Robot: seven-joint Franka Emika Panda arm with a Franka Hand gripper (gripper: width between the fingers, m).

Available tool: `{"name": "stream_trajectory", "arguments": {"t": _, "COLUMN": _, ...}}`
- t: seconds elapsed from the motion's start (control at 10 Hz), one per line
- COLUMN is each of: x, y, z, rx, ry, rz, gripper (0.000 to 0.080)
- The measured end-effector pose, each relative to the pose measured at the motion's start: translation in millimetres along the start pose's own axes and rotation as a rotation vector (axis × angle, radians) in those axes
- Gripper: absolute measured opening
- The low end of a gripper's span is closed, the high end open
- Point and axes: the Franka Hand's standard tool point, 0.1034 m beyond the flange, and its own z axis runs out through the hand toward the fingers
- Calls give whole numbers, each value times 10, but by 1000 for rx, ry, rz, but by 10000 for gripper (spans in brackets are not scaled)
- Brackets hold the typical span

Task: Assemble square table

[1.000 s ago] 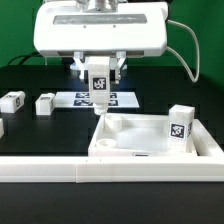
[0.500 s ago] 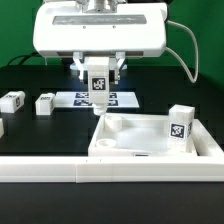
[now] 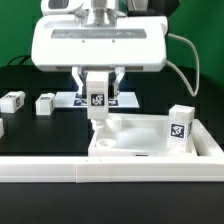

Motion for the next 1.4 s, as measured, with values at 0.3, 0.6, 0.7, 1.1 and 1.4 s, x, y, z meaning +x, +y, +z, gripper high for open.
{"name": "stream_trajectory", "arguments": {"t": 0.3, "x": -65, "y": -86, "z": 146, "rx": 1, "ry": 6, "rz": -12, "gripper": 287}}
{"name": "stream_trajectory", "arguments": {"t": 0.6, "x": -66, "y": -103, "z": 151, "rx": 2, "ry": 6, "rz": -11, "gripper": 287}}
{"name": "stream_trajectory", "arguments": {"t": 0.7, "x": -81, "y": -97, "z": 153, "rx": 2, "ry": 3, "rz": -12, "gripper": 287}}
{"name": "stream_trajectory", "arguments": {"t": 1.1, "x": -172, "y": -123, "z": 160, "rx": 2, "ry": -11, "rz": -16, "gripper": 287}}
{"name": "stream_trajectory", "arguments": {"t": 1.4, "x": -246, "y": -164, "z": 223, "rx": -1, "ry": 2, "rz": -24, "gripper": 287}}
